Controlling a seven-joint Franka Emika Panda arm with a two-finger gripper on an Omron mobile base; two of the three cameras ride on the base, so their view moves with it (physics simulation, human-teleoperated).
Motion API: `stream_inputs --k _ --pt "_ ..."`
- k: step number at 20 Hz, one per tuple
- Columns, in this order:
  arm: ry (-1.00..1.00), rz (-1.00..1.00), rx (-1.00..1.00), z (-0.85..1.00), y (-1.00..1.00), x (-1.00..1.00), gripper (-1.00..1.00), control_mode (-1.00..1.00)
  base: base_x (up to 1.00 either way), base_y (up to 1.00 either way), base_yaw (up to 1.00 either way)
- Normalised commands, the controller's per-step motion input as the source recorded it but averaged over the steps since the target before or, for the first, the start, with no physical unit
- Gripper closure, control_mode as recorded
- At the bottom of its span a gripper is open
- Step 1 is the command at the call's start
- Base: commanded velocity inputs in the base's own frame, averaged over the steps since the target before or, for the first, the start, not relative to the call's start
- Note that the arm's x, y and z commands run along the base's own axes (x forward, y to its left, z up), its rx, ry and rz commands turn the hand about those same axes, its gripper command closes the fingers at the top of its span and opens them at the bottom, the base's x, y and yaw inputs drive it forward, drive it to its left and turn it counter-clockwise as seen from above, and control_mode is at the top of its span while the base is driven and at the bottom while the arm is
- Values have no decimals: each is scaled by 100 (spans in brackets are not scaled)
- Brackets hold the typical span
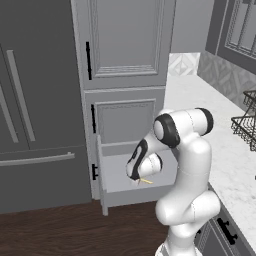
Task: Take a straw from the drawer in front and place it inside the glass cup on the dining counter.
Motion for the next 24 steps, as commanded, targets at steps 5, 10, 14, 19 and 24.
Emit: stream_inputs --k 5,10,14,19,24 --pt "0 0 0 -19 0 18 -100 -100 0 0 0" --pt "0 0 -1 -13 0 26 -100 -100 0 0 0" --pt "-1 0 0 -2 -2 39 -100 -100 0 0 0" --pt "-3 0 0 0 -7 46 -100 -100 0 0 0" --pt "-11 0 0 1 -14 47 -100 -100 0 0 0"
